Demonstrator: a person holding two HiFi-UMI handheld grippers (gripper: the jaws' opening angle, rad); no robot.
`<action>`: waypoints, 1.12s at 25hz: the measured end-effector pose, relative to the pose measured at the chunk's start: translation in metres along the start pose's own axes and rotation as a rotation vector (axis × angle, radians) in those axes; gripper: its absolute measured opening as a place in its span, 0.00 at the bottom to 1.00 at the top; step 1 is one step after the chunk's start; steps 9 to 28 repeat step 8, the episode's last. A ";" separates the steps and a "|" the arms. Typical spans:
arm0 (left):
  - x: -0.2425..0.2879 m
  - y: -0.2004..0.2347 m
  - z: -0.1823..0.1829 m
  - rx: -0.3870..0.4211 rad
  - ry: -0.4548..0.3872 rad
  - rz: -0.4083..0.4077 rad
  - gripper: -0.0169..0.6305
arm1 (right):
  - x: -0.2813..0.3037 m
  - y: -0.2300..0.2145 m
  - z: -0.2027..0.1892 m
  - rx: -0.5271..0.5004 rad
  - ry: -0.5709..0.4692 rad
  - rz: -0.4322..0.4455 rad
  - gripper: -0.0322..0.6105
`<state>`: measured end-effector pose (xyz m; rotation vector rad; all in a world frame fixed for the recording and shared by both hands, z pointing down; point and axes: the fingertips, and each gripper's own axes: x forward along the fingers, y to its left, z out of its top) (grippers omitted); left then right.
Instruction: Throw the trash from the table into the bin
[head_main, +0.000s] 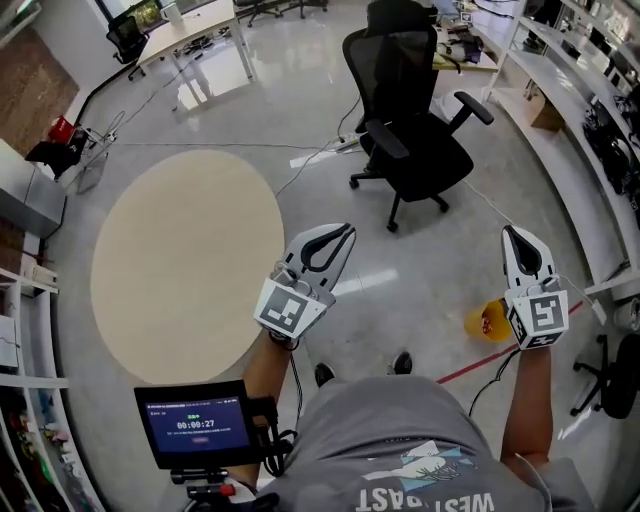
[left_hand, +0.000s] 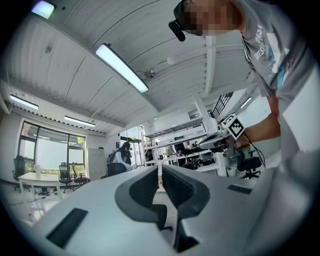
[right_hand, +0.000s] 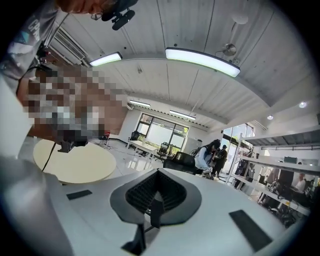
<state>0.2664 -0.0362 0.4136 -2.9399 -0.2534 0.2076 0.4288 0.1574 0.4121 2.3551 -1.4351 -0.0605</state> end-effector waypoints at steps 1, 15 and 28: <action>-0.006 0.004 -0.001 0.002 -0.003 0.009 0.13 | 0.004 0.006 0.003 -0.006 -0.005 0.008 0.06; -0.090 0.063 0.015 0.007 -0.019 0.053 0.13 | 0.031 0.089 0.058 -0.027 -0.012 0.044 0.06; -0.090 0.063 0.015 0.007 -0.019 0.053 0.13 | 0.031 0.089 0.058 -0.027 -0.012 0.044 0.06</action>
